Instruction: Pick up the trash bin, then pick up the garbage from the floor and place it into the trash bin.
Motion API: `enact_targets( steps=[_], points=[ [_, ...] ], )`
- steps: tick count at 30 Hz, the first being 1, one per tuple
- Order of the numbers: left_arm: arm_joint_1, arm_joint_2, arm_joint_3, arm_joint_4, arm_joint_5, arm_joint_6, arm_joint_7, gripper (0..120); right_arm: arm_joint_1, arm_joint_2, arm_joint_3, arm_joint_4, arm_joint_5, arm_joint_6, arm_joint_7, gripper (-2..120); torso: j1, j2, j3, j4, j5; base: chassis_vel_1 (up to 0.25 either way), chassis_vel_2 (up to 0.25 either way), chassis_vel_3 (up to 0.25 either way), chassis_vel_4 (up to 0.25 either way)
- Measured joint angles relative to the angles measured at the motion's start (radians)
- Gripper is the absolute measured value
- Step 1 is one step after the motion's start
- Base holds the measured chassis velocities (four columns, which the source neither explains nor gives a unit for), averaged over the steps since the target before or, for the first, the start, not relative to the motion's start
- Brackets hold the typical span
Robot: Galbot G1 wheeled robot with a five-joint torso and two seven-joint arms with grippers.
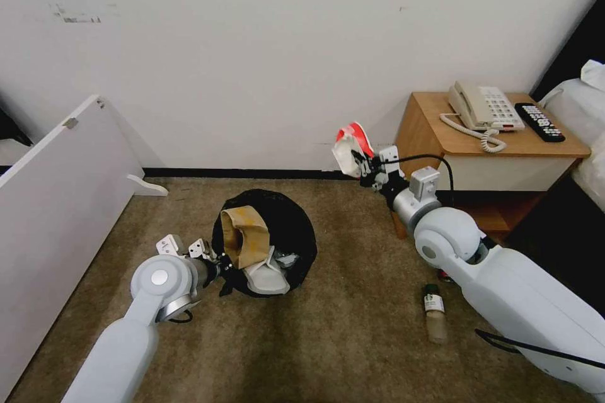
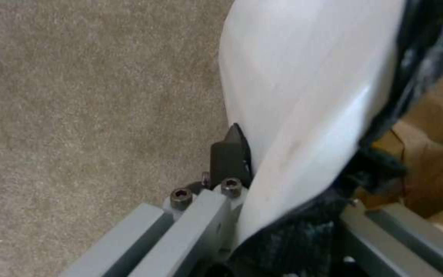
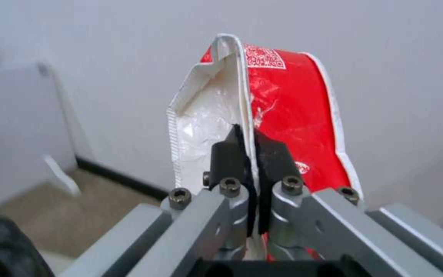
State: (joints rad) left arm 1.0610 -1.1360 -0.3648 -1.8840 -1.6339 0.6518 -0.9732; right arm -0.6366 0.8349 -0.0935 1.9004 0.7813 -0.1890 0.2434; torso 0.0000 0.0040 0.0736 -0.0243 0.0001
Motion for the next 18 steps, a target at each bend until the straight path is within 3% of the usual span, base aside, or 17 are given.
enact_targets(
  steps=[7,11,18],
  points=[
    [-0.009,-0.010,0.007,0.004,-0.009,-0.006,-0.010,0,0.005,-0.007,0.013,0.071,0.004,0.038,-0.029,0,0.000,0.000,0.000,0.0000,0.0000,0.000,0.000,0.000,0.000],
    [-0.052,-0.004,0.032,0.026,-0.026,-0.001,-0.012,0,0.050,-0.047,-0.001,0.157,0.063,0.034,-0.047,0,0.000,0.000,0.000,-0.0003,-0.0002,0.000,0.000,0.000,0.000],
    [-0.114,-0.003,0.072,0.045,-0.037,0.013,0.005,0,0.107,-0.044,-0.044,0.208,0.171,0.008,-0.063,0,0.000,0.000,0.000,-0.0001,-0.0001,0.000,0.000,0.000,0.000]
  ],
)
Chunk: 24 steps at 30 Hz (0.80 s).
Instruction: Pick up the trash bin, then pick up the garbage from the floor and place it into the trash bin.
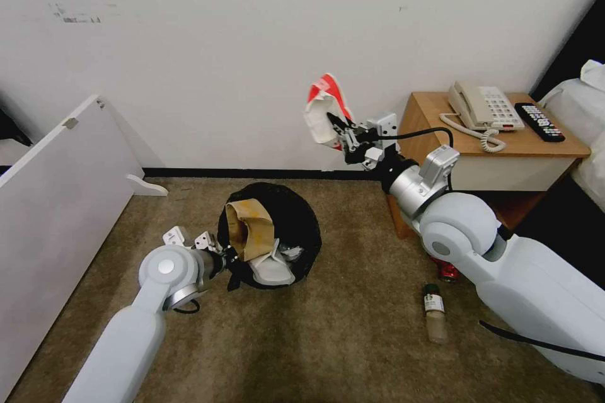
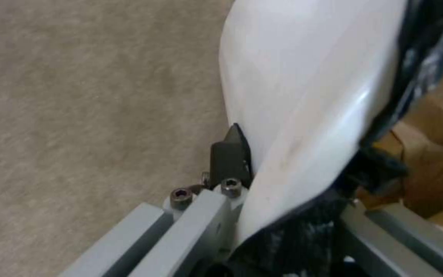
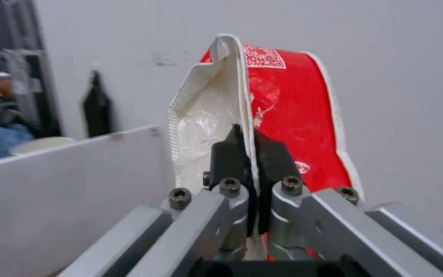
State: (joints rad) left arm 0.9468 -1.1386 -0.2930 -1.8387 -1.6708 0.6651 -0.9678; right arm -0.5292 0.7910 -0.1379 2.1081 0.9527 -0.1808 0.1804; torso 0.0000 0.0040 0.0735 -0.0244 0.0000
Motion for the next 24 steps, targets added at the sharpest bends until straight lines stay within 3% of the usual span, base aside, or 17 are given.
enact_targets(
  steps=[5,24],
  points=[
    [-0.057,-0.004,0.023,0.015,-0.009,0.004,0.006,0,-0.006,0.014,-0.028,0.035,0.069,-0.022,0.011,0,0.000,0.000,0.000,0.0000,0.0000,0.000,0.000,0.000,0.000],
    [-0.206,-0.035,0.082,0.015,-0.059,-0.010,-0.020,0,-0.048,0.023,-0.121,0.040,0.119,-0.044,0.035,0,0.000,0.000,0.000,0.0000,0.0001,0.000,0.000,0.000,0.000]
  ],
)
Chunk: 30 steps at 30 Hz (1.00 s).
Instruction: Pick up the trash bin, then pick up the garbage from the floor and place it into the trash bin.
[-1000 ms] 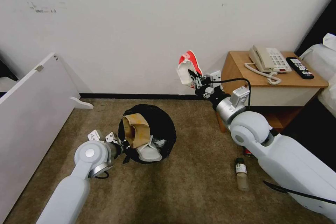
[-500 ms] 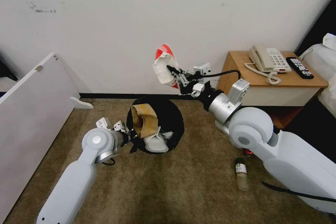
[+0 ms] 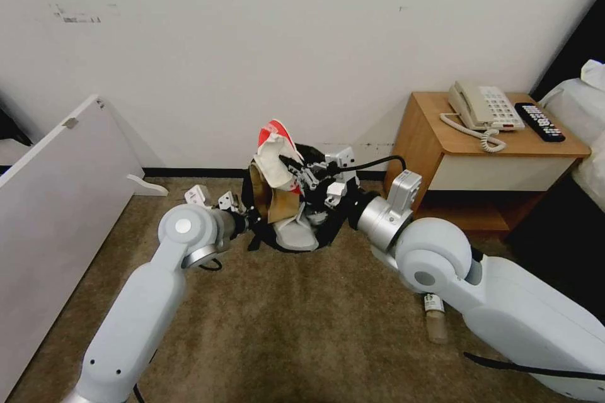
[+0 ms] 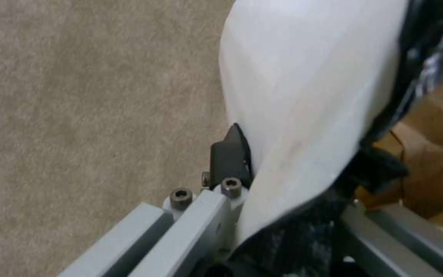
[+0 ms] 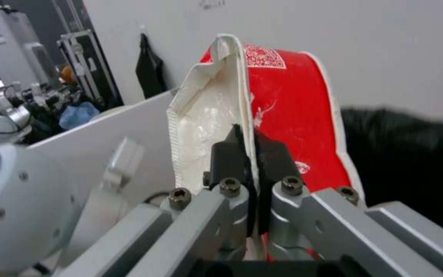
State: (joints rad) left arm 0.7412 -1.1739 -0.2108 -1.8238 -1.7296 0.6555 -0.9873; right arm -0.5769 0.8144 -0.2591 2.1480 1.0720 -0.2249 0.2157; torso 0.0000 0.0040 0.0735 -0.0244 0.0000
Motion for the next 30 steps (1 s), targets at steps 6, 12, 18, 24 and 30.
enact_targets(
  steps=[6,12,18,24,30],
  points=[
    [-0.015,0.005,0.006,-0.014,-0.014,-0.001,-0.007,0,-0.014,-0.004,-0.001,-0.008,0.049,-0.034,0.043,0,0.000,0.000,0.000,0.0000,0.0000,0.000,0.000,0.000,0.000],
    [-0.011,0.011,0.007,-0.035,-0.016,-0.004,-0.011,0,-0.013,0.009,-0.013,-0.034,0.097,-0.079,0.100,0,0.000,0.000,0.000,0.0001,0.0000,0.000,0.000,0.000,0.000],
    [-0.008,0.016,0.001,-0.058,-0.023,-0.007,-0.017,0,-0.003,0.019,-0.025,-0.058,0.137,-0.125,0.164,0,0.000,0.000,0.000,0.0000,0.0000,0.000,0.000,0.000,0.000],
    [0.011,0.024,-0.006,-0.077,-0.026,-0.007,-0.021,0,0.022,0.036,-0.045,-0.080,0.184,-0.168,0.216,0,0.000,0.000,0.000,0.0000,-0.0001,0.000,0.000,0.000,0.000],
    [0.026,0.025,-0.005,-0.095,-0.026,-0.009,-0.023,0,0.059,0.065,-0.077,-0.108,0.226,-0.188,0.250,0,0.000,0.000,0.000,0.0000,-0.0002,0.000,0.000,0.000,0.000]
  ],
)
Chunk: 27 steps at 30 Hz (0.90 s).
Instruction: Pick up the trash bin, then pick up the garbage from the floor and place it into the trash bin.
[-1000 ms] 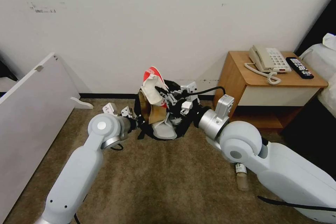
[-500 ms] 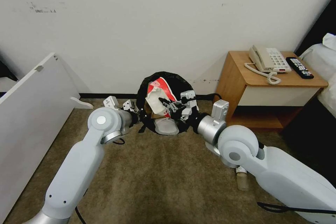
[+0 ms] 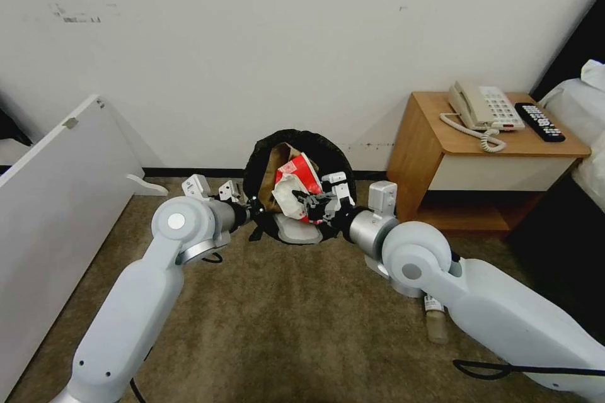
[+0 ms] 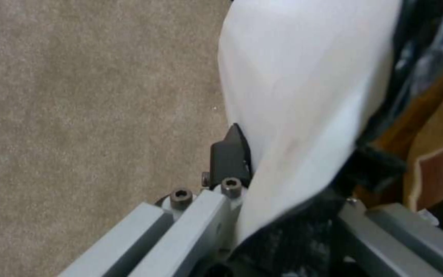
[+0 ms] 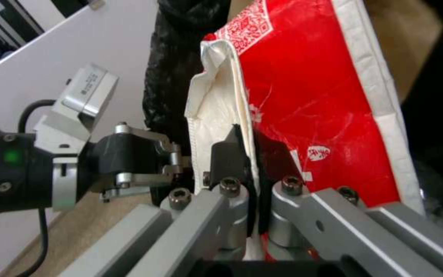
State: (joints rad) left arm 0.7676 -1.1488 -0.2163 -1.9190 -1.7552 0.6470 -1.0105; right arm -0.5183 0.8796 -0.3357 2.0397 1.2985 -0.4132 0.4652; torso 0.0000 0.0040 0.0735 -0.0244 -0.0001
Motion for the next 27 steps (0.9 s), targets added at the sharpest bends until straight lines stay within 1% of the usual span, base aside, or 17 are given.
enact_targets(
  steps=[7,13,20,27],
  points=[
    [0.004,-0.001,0.000,-0.018,-0.010,-0.003,-0.005,0,0.037,0.044,-0.033,-0.065,0.013,-0.005,0.014,0,0.000,0.000,0.000,0.0000,0.0001,0.000,0.000,0.000,0.000],
    [0.022,0.000,-0.004,-0.036,-0.014,-0.006,-0.011,0,0.067,0.085,-0.059,-0.129,0.005,-0.006,0.002,0,0.000,0.000,0.000,0.0000,0.0000,0.000,0.000,0.000,0.000],
    [0.045,0.007,-0.022,-0.048,-0.016,-0.005,-0.004,0,0.074,0.103,-0.070,-0.165,-0.004,-0.004,-0.008,0,0.000,0.000,0.000,0.0001,0.0001,0.000,0.000,0.000,0.000],
    [0.057,0.009,-0.035,-0.057,-0.022,-0.002,-0.002,0,0.067,0.104,-0.074,-0.186,-0.019,-0.002,-0.014,0,0.000,0.000,0.000,0.0000,0.0001,0.000,0.000,0.000,0.000]
  ],
)
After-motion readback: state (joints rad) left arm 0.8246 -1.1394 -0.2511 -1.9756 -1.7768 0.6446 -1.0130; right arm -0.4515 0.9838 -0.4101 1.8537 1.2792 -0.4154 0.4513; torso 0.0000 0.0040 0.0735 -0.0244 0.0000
